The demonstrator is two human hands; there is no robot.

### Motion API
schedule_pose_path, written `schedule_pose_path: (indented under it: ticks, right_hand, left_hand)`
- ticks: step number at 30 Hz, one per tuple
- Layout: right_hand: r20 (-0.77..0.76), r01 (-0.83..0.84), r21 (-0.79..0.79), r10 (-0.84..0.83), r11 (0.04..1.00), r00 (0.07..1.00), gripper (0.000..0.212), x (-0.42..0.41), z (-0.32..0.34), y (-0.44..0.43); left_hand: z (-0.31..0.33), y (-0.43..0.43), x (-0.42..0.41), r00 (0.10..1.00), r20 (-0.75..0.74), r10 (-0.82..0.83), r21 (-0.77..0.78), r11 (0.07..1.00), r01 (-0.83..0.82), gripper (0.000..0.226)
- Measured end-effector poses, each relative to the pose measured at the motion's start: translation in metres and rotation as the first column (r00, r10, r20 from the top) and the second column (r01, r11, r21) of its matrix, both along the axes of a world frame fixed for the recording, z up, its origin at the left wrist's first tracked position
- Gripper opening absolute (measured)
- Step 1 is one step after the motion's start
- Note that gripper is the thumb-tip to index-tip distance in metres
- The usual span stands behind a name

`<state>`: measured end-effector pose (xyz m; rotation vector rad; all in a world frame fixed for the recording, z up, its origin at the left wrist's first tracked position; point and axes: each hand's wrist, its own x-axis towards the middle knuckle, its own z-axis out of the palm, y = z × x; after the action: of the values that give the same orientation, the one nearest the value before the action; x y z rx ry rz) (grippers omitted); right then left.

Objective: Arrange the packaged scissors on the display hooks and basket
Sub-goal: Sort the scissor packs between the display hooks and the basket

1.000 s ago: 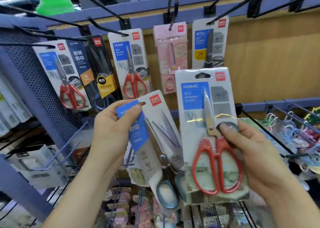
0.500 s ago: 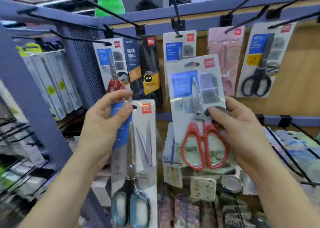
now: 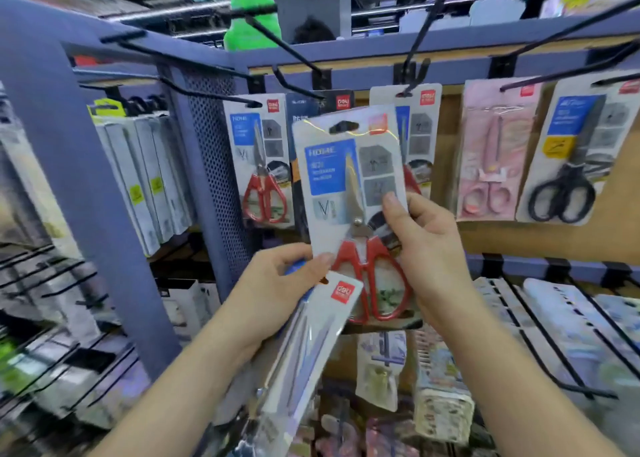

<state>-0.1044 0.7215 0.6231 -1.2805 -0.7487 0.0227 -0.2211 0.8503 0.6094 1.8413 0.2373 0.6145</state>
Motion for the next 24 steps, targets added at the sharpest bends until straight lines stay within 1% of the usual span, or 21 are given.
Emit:
schedule_pose_path:
  ticks: [1,3,5,6,9,11,12,13,15,17,20,24]
  right_hand:
    - [0.005,-0.024,-0.001,0.024,1.000,1.000,0.032,-0.001,0.005,0.003]
    - [-0.002,-0.136,0.000,0.136,0.991,0.991,0.023,-0.002,0.019,0.011]
    - [0.050,-0.242,-0.041,0.244,0.969,0.968,0.016,-0.004,0.039,0.023]
    - [0.093,-0.258,-0.068,0.263,0.964,0.960,0.014,-0.006,0.050,0.032]
    - [0.262,-0.207,-0.151,0.241,0.967,0.934,0.013,-0.013,0.075,0.069]
    - [0.362,-0.164,-0.158,0.212,0.974,0.908,0.013,-0.020,0.087,0.094]
    - [0.399,-0.146,-0.150,0.195,0.978,0.896,0.016,-0.024,0.092,0.105]
    - [0.428,-0.124,-0.138,0.172,0.983,0.887,0.024,-0.028,0.097,0.115]
    - [0.483,-0.084,-0.127,0.135,0.988,0.865,0.036,-0.035,0.107,0.129]
    - [0.523,-0.092,-0.117,0.140,0.989,0.841,0.033,-0.038,0.113,0.140]
    - [0.530,-0.088,-0.119,0.139,0.989,0.836,0.027,-0.039,0.116,0.150]
    - [0.376,-0.067,-0.110,0.104,0.992,0.921,0.028,-0.033,0.115,0.155]
  left_hand:
    - [-0.001,0.005,-0.002,1.000,-0.012,0.025,0.015,1.000,-0.025,0.031]
    - [-0.001,0.015,-0.008,0.998,-0.007,0.070,0.020,0.997,-0.070,0.034]
    - [-0.002,0.023,-0.015,0.994,0.006,0.105,0.047,0.993,-0.105,0.032]
    - [-0.004,0.026,-0.019,0.992,0.010,0.127,0.048,0.991,-0.128,0.028]
    - [-0.006,0.036,-0.027,0.967,0.030,0.253,-0.008,0.968,-0.253,0.028]
    - [-0.003,0.044,-0.029,0.937,0.021,0.348,-0.085,0.935,-0.345,0.028]
    - [0.000,0.047,-0.030,0.927,0.009,0.375,-0.135,0.919,-0.371,0.027]
    - [0.002,0.049,-0.032,0.918,-0.005,0.396,-0.181,0.902,-0.391,0.027]
    - [0.003,0.053,-0.037,0.904,-0.033,0.426,-0.231,0.877,-0.421,0.029]
    - [0.002,0.057,-0.043,0.901,-0.027,0.434,-0.243,0.871,-0.427,0.034]
    - [0.002,0.060,-0.051,0.894,0.029,0.448,-0.256,0.868,-0.426,0.037]
    - [0.002,0.061,-0.059,0.887,0.076,0.455,-0.224,0.875,-0.429,0.041]
